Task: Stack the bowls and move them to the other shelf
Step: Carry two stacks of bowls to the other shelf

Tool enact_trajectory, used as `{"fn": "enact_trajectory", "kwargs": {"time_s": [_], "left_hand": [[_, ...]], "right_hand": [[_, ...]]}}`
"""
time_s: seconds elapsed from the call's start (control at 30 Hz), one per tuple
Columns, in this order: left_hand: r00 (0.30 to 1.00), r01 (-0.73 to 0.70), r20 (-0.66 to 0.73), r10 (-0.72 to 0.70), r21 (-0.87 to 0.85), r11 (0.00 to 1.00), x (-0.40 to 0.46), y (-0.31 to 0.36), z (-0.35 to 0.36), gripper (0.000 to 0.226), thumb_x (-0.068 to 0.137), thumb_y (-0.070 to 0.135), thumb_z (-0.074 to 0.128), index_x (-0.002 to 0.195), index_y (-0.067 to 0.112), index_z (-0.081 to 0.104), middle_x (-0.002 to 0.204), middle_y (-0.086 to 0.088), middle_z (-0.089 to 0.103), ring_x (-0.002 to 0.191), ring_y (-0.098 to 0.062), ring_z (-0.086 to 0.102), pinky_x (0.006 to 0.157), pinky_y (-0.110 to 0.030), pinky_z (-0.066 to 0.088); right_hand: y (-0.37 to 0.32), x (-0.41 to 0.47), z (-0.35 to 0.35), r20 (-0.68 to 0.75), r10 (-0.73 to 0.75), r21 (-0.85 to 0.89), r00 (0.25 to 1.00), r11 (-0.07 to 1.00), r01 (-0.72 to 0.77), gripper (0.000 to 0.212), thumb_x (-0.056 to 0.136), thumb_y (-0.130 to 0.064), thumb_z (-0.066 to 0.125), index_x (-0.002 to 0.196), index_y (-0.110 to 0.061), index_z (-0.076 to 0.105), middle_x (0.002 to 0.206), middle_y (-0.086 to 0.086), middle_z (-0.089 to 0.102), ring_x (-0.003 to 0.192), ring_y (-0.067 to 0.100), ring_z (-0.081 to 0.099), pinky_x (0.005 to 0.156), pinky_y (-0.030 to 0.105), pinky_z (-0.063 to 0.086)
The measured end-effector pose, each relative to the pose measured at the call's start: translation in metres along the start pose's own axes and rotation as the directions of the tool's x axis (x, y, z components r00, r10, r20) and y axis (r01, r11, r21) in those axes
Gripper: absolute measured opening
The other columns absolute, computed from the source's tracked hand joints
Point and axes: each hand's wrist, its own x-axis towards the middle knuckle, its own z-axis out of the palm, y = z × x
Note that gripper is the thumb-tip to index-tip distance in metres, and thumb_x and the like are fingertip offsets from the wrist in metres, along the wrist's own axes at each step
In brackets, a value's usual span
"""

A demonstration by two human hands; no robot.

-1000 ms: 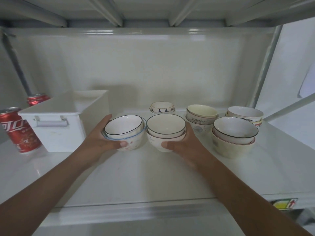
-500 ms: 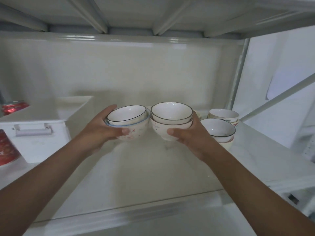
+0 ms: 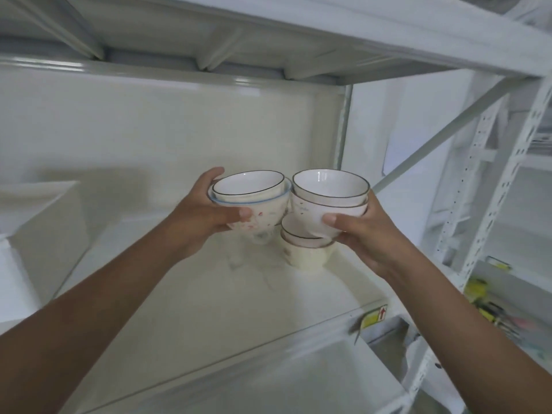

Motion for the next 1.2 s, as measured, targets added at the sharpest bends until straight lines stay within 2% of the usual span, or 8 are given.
{"fn": "enact_trajectory", "kwargs": {"time_s": [0.23, 0.37, 0.53, 0.67, 0.77, 1.0, 1.1, 1.2], "left_hand": [[0.992, 0.021, 0.129, -0.010, -0.087, 0.996, 0.023, -0.005, 0.071, 0.112, 0.035, 0.021, 0.083, 0.139, 0.024, 0.040, 0.116, 0.007, 0.060, 0.085, -0.006, 0.068, 0.062, -0.029, 0.057], [0.976, 0.028, 0.219, -0.006, -0.097, 0.995, 0.031, -0.004, 0.106, 0.080, 0.036, 0.022, 0.083, 0.112, 0.029, 0.056, 0.096, 0.009, 0.067, 0.078, -0.008, 0.069, 0.059, -0.027, 0.056], [0.946, 0.019, 0.323, 0.007, -0.076, 0.997, 0.043, -0.006, 0.141, 0.078, 0.040, 0.025, 0.084, 0.114, 0.026, 0.058, 0.104, 0.006, 0.068, 0.093, -0.013, 0.068, 0.075, -0.037, 0.058], [0.901, 0.054, 0.433, 0.010, -0.136, 0.989, 0.051, -0.008, 0.169, 0.086, 0.036, 0.019, 0.088, 0.116, 0.024, 0.056, 0.100, 0.006, 0.069, 0.086, -0.010, 0.070, 0.065, -0.030, 0.057], [0.865, 0.073, 0.502, 0.020, -0.165, 0.984, 0.054, -0.011, 0.186, 0.096, 0.031, 0.023, 0.095, 0.119, 0.024, 0.055, 0.103, 0.007, 0.070, 0.090, -0.011, 0.070, 0.067, -0.029, 0.056], [0.802, 0.132, 0.597, 0.024, -0.217, 0.967, 0.053, -0.011, 0.229, 0.094, 0.037, 0.021, 0.086, 0.124, 0.021, 0.053, 0.110, 0.005, 0.066, 0.091, -0.013, 0.069, 0.068, -0.034, 0.058], [0.771, 0.175, 0.637, 0.010, -0.226, 0.958, 0.050, -0.011, 0.249, 0.107, 0.036, 0.021, 0.088, 0.135, 0.019, 0.045, 0.124, 0.000, 0.058, 0.105, -0.020, 0.065, 0.070, -0.036, 0.059], [0.735, 0.188, 0.677, 0.028, -0.244, 0.951, 0.044, -0.011, 0.270, 0.102, 0.045, 0.011, 0.086, 0.135, 0.023, 0.041, 0.114, 0.009, 0.056, 0.097, -0.012, 0.064, 0.063, -0.028, 0.058]], "right_hand": [[-0.028, -0.028, -0.065, -0.095, -0.029, -0.051, 0.995, 0.998, 0.024, 0.084, 0.069, -0.004, 0.080, 0.144, -0.018, 0.046, 0.137, 0.009, 0.066, 0.123, 0.027, 0.067, 0.092, 0.045, 0.059], [-0.043, -0.043, -0.097, -0.136, -0.052, -0.112, 0.989, 0.993, 0.037, 0.085, 0.070, -0.004, 0.080, 0.146, -0.019, 0.046, 0.138, 0.010, 0.065, 0.126, 0.029, 0.065, 0.100, 0.051, 0.056], [-0.054, -0.069, -0.125, -0.219, -0.083, -0.133, 0.972, 0.990, 0.055, 0.089, 0.067, -0.008, 0.087, 0.147, -0.015, 0.048, 0.138, 0.015, 0.065, 0.127, 0.035, 0.063, 0.101, 0.056, 0.054], [-0.064, -0.095, -0.135, -0.309, -0.131, -0.164, 0.942, 0.983, 0.083, 0.084, 0.069, -0.002, 0.082, 0.146, -0.012, 0.047, 0.134, 0.017, 0.067, 0.122, 0.035, 0.067, 0.095, 0.051, 0.058], [-0.073, -0.115, -0.136, -0.367, -0.165, -0.198, 0.916, 0.975, 0.097, 0.083, 0.069, 0.000, 0.079, 0.145, -0.011, 0.047, 0.131, 0.017, 0.068, 0.117, 0.032, 0.070, 0.087, 0.044, 0.060], [-0.091, -0.161, -0.138, -0.499, -0.210, -0.288, 0.841, 0.955, 0.068, 0.080, 0.073, -0.004, 0.076, 0.146, -0.012, 0.046, 0.134, 0.015, 0.067, 0.117, 0.025, 0.070, 0.080, 0.033, 0.061], [-0.099, -0.179, -0.141, -0.547, -0.217, -0.318, 0.809, 0.947, 0.039, 0.081, 0.073, -0.004, 0.079, 0.146, -0.014, 0.046, 0.135, 0.013, 0.067, 0.124, 0.030, 0.066, 0.096, 0.048, 0.058], [-0.104, -0.198, -0.143, -0.612, -0.231, -0.347, 0.756, 0.938, 0.006, 0.077, 0.071, -0.002, 0.084, 0.139, -0.019, 0.052, 0.128, 0.004, 0.072, 0.119, 0.023, 0.069, 0.104, 0.056, 0.052]]}}
